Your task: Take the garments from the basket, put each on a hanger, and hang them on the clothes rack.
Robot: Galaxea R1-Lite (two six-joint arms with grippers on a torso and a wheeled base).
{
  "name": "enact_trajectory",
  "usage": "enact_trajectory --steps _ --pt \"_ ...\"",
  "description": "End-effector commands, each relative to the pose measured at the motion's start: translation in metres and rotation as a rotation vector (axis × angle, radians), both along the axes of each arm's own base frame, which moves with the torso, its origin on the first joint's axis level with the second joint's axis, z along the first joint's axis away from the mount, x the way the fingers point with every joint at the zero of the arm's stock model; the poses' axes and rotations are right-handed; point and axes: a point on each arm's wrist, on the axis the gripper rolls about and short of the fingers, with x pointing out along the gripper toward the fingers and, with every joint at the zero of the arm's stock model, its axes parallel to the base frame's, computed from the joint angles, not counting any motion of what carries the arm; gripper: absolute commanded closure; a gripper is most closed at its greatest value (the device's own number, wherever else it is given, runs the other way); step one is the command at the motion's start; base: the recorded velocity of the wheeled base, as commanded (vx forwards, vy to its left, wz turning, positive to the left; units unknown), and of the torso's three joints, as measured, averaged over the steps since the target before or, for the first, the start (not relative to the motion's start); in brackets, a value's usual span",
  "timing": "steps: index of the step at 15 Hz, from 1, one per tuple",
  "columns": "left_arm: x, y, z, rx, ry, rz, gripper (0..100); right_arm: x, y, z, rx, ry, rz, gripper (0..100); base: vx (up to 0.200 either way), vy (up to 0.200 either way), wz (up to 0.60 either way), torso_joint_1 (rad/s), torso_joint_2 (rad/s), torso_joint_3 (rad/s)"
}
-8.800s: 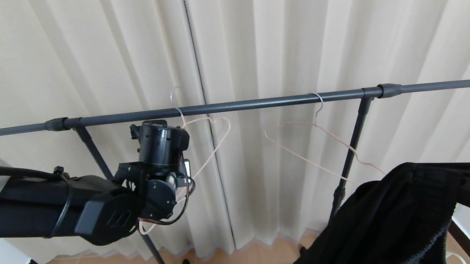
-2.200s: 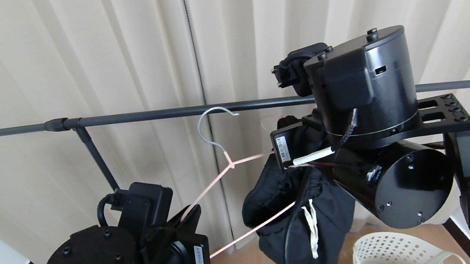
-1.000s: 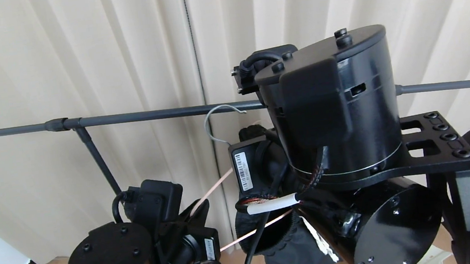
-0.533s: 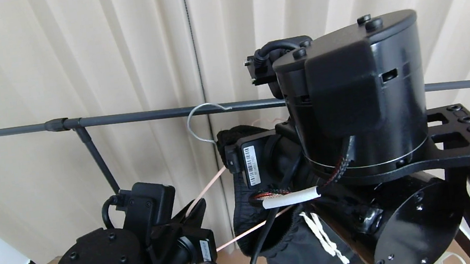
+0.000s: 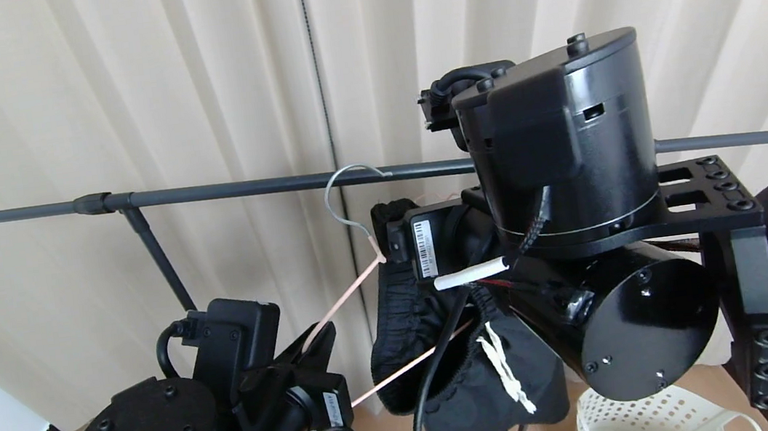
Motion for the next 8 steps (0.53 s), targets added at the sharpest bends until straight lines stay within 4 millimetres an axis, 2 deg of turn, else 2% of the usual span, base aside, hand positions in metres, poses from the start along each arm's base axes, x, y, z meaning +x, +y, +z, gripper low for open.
enact_trajectory --steps 1,6,8 --pt "0.000 0.000 0.000 -0.002 0.000 0.000 100 0.005 0.000 -0.002 -0.009 0.001 -0.012 0 0.000 0.000 0.00 0.000 0.00 0.000" --pt "-0.001 0.001 0.001 -0.017 -0.014 0.000 100 0.013 0.006 -0.005 -0.016 0.003 -0.024 0 0.000 0.000 0.00 0.000 0.00 0.000" --pt "-0.002 0.002 0.001 -0.017 -0.014 0.000 100 0.026 0.003 -0.005 -0.014 0.001 -0.057 0 0.000 0.000 0.00 0.000 0.00 0.000"
